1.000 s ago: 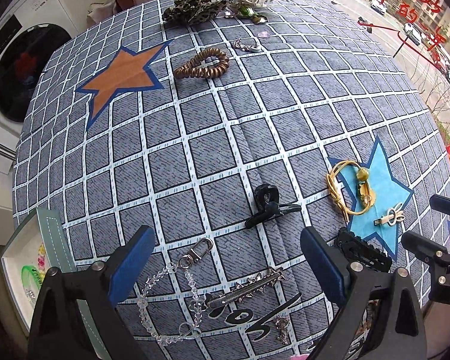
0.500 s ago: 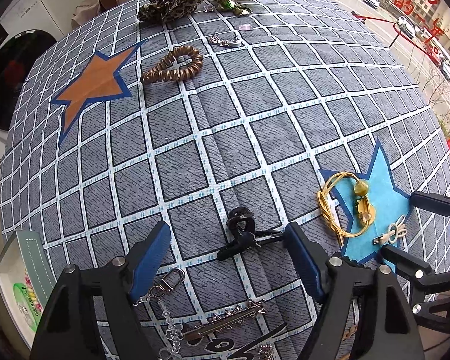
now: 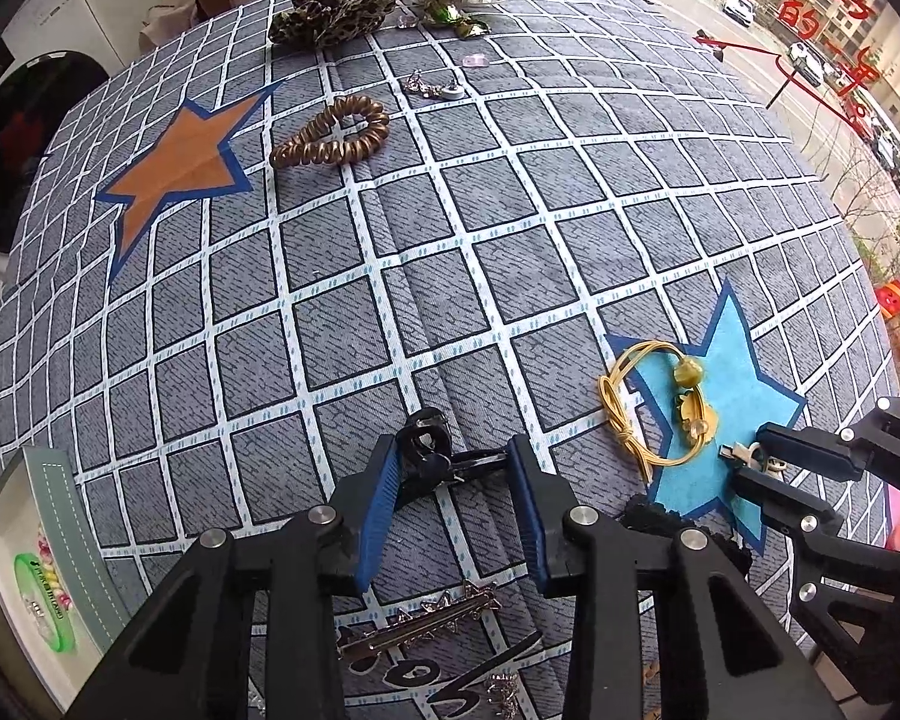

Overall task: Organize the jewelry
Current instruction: 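Reach the left tool to the small black hair clip and grasp it, then carry the black clip to the tray with the left tool while the right tool carries the cream hair clip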

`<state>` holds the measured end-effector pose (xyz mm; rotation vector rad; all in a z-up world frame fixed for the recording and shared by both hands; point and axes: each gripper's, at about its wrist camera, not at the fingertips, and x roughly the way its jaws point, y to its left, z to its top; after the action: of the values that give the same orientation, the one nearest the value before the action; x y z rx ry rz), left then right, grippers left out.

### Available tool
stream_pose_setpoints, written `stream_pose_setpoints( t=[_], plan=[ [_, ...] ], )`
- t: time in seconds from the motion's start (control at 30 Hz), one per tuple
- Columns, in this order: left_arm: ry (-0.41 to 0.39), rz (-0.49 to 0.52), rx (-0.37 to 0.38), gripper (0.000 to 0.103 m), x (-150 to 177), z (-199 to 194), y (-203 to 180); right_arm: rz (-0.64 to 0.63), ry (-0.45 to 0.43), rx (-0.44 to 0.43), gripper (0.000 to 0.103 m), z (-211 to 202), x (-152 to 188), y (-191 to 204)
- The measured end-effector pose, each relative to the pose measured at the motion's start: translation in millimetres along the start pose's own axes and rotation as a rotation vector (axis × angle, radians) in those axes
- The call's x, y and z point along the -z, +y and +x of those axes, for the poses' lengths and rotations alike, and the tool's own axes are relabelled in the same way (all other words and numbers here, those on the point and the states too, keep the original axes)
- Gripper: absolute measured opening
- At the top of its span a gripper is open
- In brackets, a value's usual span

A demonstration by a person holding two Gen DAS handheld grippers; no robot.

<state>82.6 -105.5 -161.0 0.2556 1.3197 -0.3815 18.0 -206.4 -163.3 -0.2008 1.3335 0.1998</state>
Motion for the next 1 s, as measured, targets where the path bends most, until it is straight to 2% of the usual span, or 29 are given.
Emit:
stream_pose_setpoints(
  t=[0.17, 0.4, 0.53, 0.8, 0.87, 1.0],
  plan=[
    [-0.012, -0.026, 0.016, 0.043, 9.7, -12.8, 2.3, 0.08, 0.002, -0.021, 0.021, -8.7, 7.7, -3.8],
    [-0.031, -0.068, 0.017, 0.043, 19.5, -36.4, 10.2, 0.314, 0.003, -0.118, 0.021, -16.3, 14.3, -29.2],
    [-0.04, -0.088, 0.019, 0.043, 28.7, -47.2, 15.8, 0.399, 0.005, -0.149, 0.021, -19.9, 18.3, -32.3],
    [-0.062, -0.155, 0.015, 0.043, 43.9, -65.9, 43.1, 0.462, 0.006, -0.18, 0.021, -21.5, 6.3, -26.8],
    [-0.075, -0.174, 0.011, 0.043, 42.7, -69.1, 50.1, 0.461, -0.002, -0.194, 0.021, -29.7, 11.8, -37.5],
    [-0.097, -0.218, -0.004, 0.043, 49.8, -80.6, 68.6, 0.428, -0.018, -0.211, 0.021, -38.3, -1.3, -21.1]
  ],
)
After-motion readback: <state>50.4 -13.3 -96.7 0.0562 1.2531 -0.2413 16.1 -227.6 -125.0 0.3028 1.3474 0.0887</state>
